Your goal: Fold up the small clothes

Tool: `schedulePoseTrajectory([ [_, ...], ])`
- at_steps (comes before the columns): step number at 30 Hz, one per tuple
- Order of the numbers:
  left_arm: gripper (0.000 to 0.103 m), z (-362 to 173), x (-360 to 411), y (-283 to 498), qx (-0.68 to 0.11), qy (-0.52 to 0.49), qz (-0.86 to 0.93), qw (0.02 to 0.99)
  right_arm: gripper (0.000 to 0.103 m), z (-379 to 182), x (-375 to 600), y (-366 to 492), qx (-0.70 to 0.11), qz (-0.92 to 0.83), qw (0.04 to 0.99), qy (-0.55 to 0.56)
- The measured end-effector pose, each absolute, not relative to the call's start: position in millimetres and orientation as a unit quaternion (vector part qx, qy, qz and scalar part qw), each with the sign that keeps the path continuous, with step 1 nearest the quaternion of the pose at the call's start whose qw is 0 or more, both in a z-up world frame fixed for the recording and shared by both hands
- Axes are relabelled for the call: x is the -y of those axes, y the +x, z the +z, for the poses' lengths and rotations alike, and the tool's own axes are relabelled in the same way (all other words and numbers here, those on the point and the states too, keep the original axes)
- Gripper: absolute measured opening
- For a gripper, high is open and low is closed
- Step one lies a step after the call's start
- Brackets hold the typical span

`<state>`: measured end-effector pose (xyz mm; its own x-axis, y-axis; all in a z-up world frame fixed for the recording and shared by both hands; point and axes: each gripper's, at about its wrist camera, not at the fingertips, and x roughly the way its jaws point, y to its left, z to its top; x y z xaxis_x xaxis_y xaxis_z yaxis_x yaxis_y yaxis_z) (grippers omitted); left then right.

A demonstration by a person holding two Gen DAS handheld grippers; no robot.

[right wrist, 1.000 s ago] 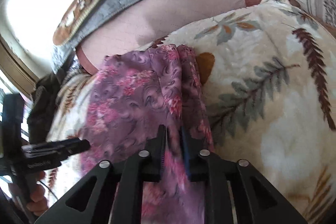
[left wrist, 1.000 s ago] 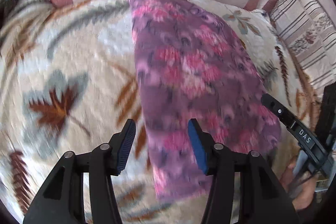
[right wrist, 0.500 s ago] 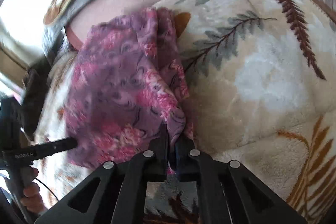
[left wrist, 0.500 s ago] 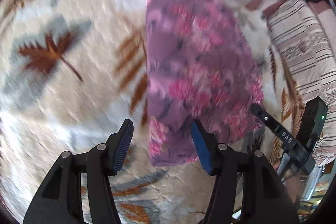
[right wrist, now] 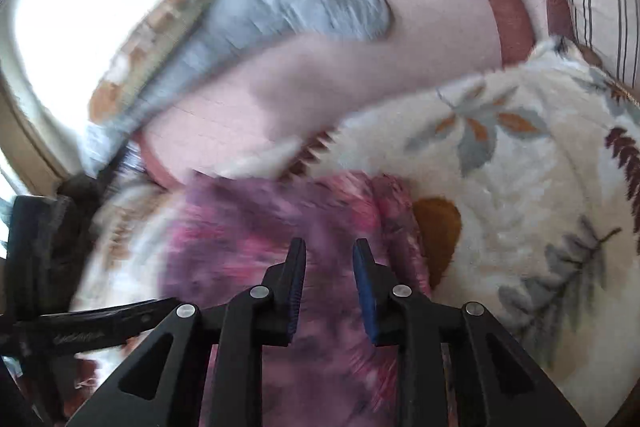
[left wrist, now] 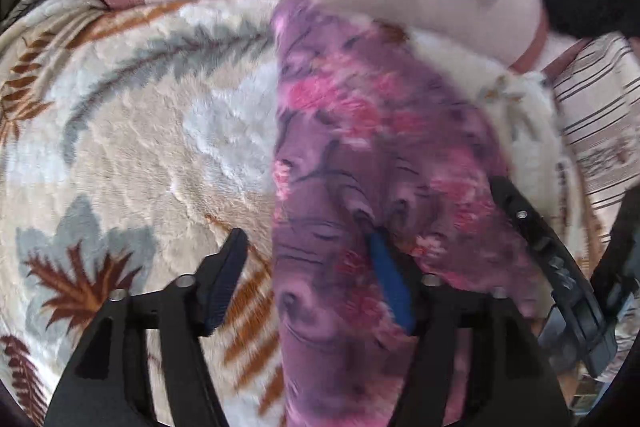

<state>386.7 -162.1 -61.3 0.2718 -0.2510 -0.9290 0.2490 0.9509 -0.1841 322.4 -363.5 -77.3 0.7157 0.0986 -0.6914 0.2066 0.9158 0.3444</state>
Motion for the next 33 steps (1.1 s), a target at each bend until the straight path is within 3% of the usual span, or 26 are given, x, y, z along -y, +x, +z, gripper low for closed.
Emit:
schedulePoseTrajectory([
  [1, 0.083, -66.2, 156.9, 388.1, -0.586, -0.008, -0.151, 0.796, 0.02, -83.2, 368.1, 321.0, -0.367, -0.029, 0.905, 0.213],
  [4, 0.084, -63.1, 142.2, 391.5, -0.585, -0.052, -0.164, 0.793, 0.019, -70.9, 373.2, 316.7, -0.352, -0.033, 0.906, 0.234],
  [5, 0.084, -60.5, 139.7, 391.3, -0.583, -0.057, -0.164, 0.793, 0.025, -64.4, 372.7, 313.6, -0.336, -0.031, 0.913, 0.231],
  [7, 0.084, -54.0, 139.4, 390.2, -0.57, -0.052, -0.16, 0.804, 0.026, -51.8, 370.3, 312.0, -0.307, -0.027, 0.926, 0.217],
  [10, 0.084, -54.6, 148.0, 391.4, -0.564, -0.025, -0.152, 0.811, 0.026, -55.6, 372.0, 325.4, -0.328, -0.027, 0.919, 0.216],
  [12, 0.084, -58.0, 150.4, 391.9, -0.566, -0.021, -0.149, 0.811, 0.027, -76.4, 374.3, 344.4, -0.395, -0.036, 0.894, 0.211],
  [22, 0.084, -47.7, 150.8, 379.7, -0.567, -0.001, -0.137, 0.812, 0.028, -61.0, 386.9, 294.5, -0.389, -0.032, 0.898, 0.202],
  [24, 0.084, -44.0, 148.0, 373.7, -0.567, 0.003, -0.136, 0.812, 0.04, -58.4, 389.8, 281.1, -0.389, -0.045, 0.898, 0.199],
  [28, 0.084, -39.5, 138.0, 356.6, -0.569, -0.002, -0.141, 0.81, 0.04, -56.9, 405.0, 255.3, -0.385, -0.052, 0.895, 0.218],
  [33, 0.084, -50.5, 118.7, 339.8, -0.599, -0.068, -0.181, 0.777, 0.054, -58.4, 418.1, 245.8, -0.375, -0.027, 0.884, 0.278],
])
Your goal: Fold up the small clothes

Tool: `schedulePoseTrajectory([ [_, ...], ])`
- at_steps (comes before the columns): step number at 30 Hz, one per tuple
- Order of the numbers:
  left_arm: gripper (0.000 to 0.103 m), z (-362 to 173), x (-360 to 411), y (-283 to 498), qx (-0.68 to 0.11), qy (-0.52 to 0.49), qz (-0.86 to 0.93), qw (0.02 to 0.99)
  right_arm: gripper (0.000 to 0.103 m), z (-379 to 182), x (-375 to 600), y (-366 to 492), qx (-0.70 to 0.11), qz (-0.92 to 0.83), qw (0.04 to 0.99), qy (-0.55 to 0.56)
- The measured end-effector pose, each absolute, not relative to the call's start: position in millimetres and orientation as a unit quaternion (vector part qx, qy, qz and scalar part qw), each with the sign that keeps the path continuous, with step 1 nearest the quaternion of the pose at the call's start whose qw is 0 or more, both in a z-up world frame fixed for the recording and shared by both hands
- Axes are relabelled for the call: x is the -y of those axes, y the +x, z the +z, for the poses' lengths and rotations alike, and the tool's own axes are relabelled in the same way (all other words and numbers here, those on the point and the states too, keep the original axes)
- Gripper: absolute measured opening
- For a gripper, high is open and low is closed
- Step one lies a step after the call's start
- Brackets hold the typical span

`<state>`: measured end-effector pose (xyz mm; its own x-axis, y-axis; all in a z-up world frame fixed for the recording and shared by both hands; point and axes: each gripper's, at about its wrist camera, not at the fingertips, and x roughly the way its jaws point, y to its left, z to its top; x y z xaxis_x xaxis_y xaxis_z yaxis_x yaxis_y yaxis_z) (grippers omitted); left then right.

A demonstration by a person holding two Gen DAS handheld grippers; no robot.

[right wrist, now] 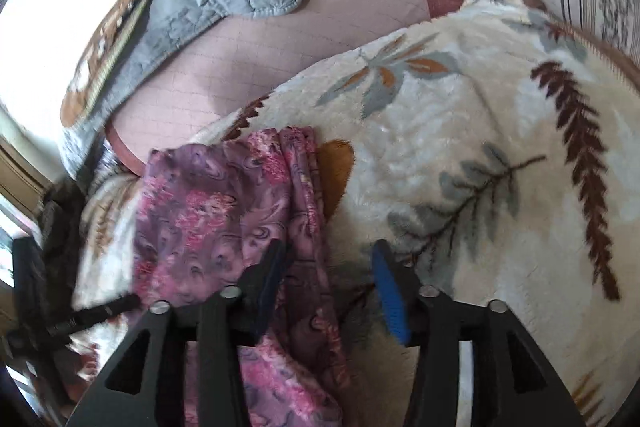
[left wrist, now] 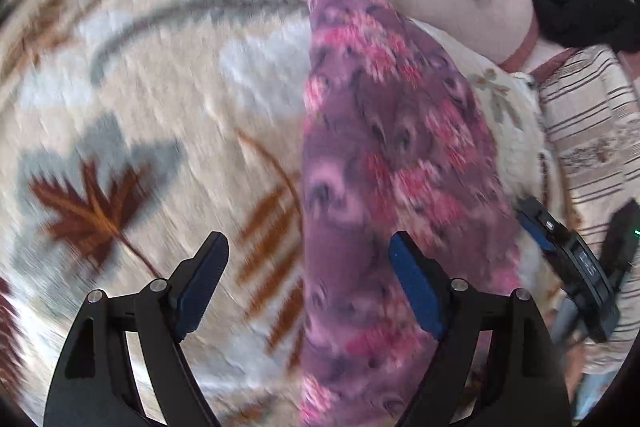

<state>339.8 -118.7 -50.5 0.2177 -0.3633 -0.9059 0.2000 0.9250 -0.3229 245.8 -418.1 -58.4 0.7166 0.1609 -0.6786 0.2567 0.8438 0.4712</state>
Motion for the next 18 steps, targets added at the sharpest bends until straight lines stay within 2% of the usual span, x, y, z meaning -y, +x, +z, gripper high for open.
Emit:
schedulePoseTrajectory([
  [3, 0.084, -57.5, 115.4, 334.6, -0.61, -0.099, -0.196, 0.762, 0.06, -64.9, 416.0, 253.7, -0.387, -0.008, 0.872, 0.299],
  [6, 0.084, -63.8, 115.7, 335.2, -0.621, -0.13, -0.212, 0.743, 0.061, -79.3, 406.6, 266.4, -0.417, 0.015, 0.857, 0.302],
  [10, 0.083, -69.0, 122.8, 337.4, -0.628, -0.149, -0.228, 0.729, 0.063, -92.9, 403.7, 272.9, -0.408, 0.097, 0.833, 0.36],
  [12, 0.083, -69.5, 126.3, 338.8, -0.628, -0.151, -0.232, 0.727, 0.068, -95.8, 399.8, 277.1, -0.41, 0.114, 0.836, 0.347],
  [16, 0.083, -71.6, 131.7, 340.4, -0.629, -0.156, -0.234, 0.724, 0.072, -96.9, 396.8, 283.9, -0.412, 0.123, 0.836, 0.341],
  [17, 0.082, -71.8, 131.9, 340.6, -0.629, -0.157, -0.234, 0.725, 0.071, -96.3, 395.6, 284.9, -0.413, 0.12, 0.838, 0.337],
  [18, 0.07, -71.1, 132.6, 339.4, -0.626, -0.16, -0.236, 0.725, 0.065, -93.0, 388.9, 286.4, -0.42, 0.108, 0.846, 0.312],
])
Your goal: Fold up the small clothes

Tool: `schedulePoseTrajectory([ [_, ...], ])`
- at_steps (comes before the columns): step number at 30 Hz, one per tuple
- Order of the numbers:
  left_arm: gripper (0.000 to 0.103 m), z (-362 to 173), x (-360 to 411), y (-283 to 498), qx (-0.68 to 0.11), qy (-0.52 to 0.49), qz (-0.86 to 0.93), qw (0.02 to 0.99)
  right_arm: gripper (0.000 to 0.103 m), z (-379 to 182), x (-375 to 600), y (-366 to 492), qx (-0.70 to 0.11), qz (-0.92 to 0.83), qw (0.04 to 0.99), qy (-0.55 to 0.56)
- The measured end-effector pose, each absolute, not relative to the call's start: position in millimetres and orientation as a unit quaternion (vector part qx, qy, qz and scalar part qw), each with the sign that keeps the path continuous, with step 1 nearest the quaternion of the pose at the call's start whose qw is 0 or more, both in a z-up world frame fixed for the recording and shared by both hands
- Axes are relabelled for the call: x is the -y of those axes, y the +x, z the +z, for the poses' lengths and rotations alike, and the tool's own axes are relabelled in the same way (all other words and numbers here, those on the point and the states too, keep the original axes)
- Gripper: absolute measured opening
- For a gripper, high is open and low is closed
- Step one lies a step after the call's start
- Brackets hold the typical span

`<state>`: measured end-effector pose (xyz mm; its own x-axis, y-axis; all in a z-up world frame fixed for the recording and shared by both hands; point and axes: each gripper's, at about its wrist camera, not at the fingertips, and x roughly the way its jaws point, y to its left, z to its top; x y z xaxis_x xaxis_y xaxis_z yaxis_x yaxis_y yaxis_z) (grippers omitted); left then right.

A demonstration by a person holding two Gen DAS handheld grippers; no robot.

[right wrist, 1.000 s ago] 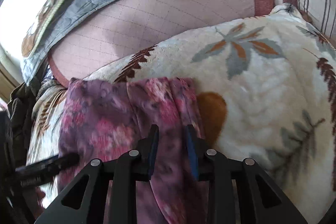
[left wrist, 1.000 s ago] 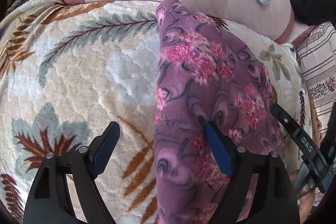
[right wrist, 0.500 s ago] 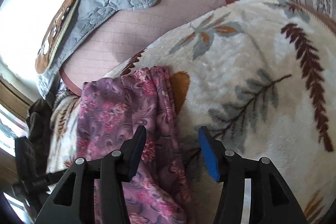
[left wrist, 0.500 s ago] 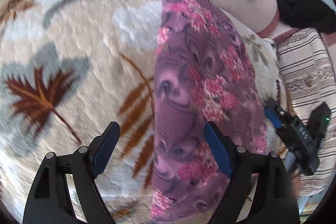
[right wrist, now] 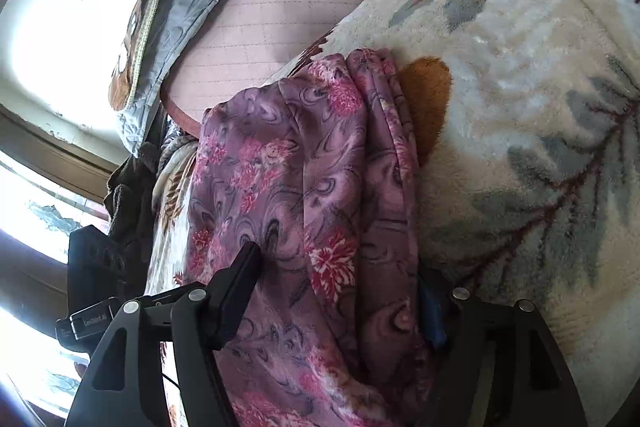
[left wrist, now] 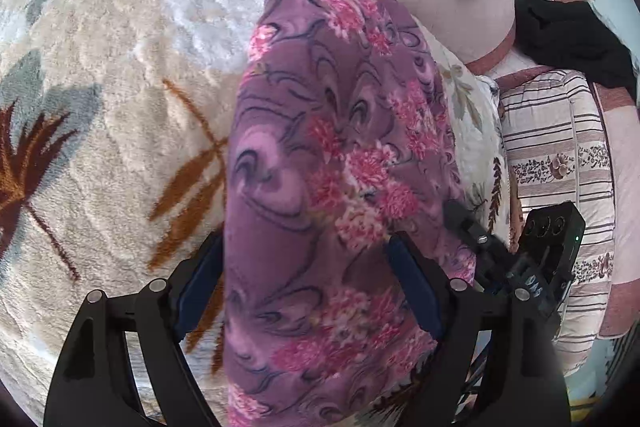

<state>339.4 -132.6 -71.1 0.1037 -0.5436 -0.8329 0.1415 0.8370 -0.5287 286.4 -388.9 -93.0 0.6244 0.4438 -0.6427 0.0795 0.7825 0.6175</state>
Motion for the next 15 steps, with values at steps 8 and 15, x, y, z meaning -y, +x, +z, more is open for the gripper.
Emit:
schedulePoseTrajectory([
  [8, 0.022, -54.3, 133.7, 335.7, -0.61, -0.14, -0.218, 0.749, 0.029, -62.2, 354.6, 271.4, -0.401, 0.056, 0.897, 0.178],
  [15, 0.022, -22.6, 124.6, 317.0, -0.584, -0.113, -0.208, 0.776, 0.029, -33.4, 328.5, 245.6, -0.377, 0.036, 0.914, 0.142],
])
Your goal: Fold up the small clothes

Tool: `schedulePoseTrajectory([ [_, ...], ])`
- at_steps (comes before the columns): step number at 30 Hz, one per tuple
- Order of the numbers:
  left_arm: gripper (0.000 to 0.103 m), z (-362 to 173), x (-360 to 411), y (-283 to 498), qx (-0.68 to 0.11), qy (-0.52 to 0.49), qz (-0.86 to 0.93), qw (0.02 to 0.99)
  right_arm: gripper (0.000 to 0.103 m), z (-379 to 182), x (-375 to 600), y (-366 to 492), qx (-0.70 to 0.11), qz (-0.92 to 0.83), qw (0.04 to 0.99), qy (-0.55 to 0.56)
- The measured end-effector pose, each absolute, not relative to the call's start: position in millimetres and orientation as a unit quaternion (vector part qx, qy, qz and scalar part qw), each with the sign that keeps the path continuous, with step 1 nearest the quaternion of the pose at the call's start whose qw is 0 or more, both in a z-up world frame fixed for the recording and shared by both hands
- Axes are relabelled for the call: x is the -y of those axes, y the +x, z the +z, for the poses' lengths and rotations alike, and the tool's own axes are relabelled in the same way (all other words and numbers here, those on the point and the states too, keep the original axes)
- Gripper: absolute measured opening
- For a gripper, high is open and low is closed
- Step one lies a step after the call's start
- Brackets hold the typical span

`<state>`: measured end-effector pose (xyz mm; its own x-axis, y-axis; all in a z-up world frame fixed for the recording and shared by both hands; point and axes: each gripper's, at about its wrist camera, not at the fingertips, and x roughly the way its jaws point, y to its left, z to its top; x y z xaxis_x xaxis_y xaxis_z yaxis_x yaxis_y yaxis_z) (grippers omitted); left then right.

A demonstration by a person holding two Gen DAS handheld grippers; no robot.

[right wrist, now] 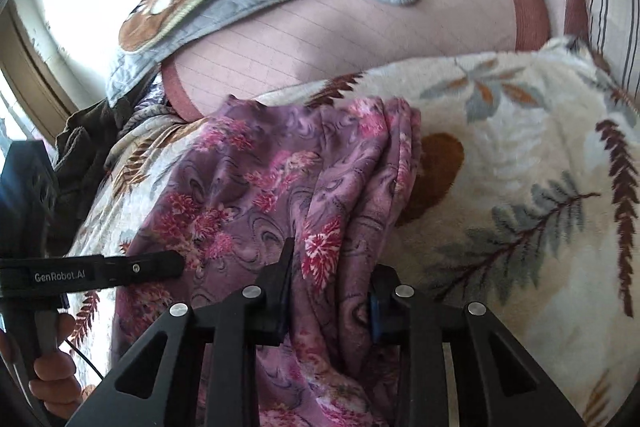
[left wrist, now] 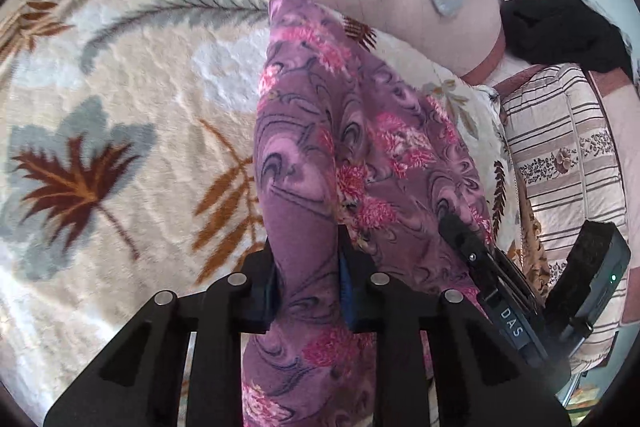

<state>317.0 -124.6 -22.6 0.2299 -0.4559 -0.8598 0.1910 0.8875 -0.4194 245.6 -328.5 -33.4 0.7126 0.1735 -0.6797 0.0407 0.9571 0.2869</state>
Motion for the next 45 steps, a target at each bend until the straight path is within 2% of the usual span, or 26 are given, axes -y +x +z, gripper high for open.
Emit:
schedulePoseTrajectory([
  [14, 0.022, 12.3, 22.2, 240.5, -0.559, -0.091, -0.159, 0.808, 0.029, -18.4, 232.1, 177.8, -0.373, 0.077, 0.914, 0.143],
  [20, 0.023, -4.5, -45.3, 198.9, -0.574, -0.095, -0.127, 0.804, 0.029, -40.0, 183.2, 149.7, -0.39, 0.124, 0.894, 0.182],
  [23, 0.024, -27.0, -78.8, 176.1, -0.589, -0.118, -0.12, 0.79, 0.029, -71.9, 170.1, 130.3, -0.415, 0.149, 0.871, 0.217],
  [24, 0.027, -37.2, -89.7, 169.9, -0.596, -0.125, -0.112, 0.786, 0.03, -88.5, 167.4, 124.6, -0.433, 0.151, 0.859, 0.227],
  [26, 0.041, -54.2, -108.0, 161.6, -0.602, -0.149, -0.111, 0.777, 0.035, -104.7, 170.4, 117.1, -0.439, 0.144, 0.854, 0.24],
  [28, 0.045, -58.1, -122.2, 156.3, -0.604, -0.187, -0.122, 0.765, 0.039, -108.1, 183.3, 115.7, -0.439, 0.15, 0.842, 0.275],
  [30, 0.044, -51.5, -127.2, 156.1, -0.6, -0.195, -0.128, 0.765, 0.04, -101.3, 193.7, 116.7, -0.438, 0.147, 0.838, 0.29],
  [33, 0.043, -27.8, -121.2, 162.1, -0.569, -0.172, -0.132, 0.793, 0.043, -76.8, 211.4, 117.7, -0.391, 0.115, 0.864, 0.296],
  [35, 0.047, -14.8, -108.3, 174.5, -0.553, -0.157, -0.143, 0.806, 0.043, -65.6, 218.8, 133.6, -0.373, 0.115, 0.864, 0.316],
  [41, 0.049, -22.4, -70.2, 221.7, -0.56, -0.105, -0.147, 0.808, 0.043, -84.0, 208.3, 191.9, -0.412, 0.096, 0.853, 0.305],
  [42, 0.049, -24.1, -66.3, 227.4, -0.561, -0.099, -0.145, 0.809, 0.033, -91.3, 204.7, 203.8, -0.433, 0.097, 0.844, 0.301],
  [43, 0.049, -23.8, -63.2, 232.9, -0.559, -0.092, -0.145, 0.811, 0.017, -92.0, 201.6, 209.3, -0.437, 0.105, 0.844, 0.294],
  [44, 0.05, -24.2, -61.2, 237.7, -0.556, -0.085, -0.146, 0.814, 0.004, -88.1, 198.7, 213.7, -0.432, 0.114, 0.85, 0.28],
  [45, 0.054, -24.9, -59.4, 240.4, -0.552, -0.082, -0.146, 0.817, 0.004, -75.0, 193.7, 217.6, -0.407, 0.124, 0.87, 0.25],
])
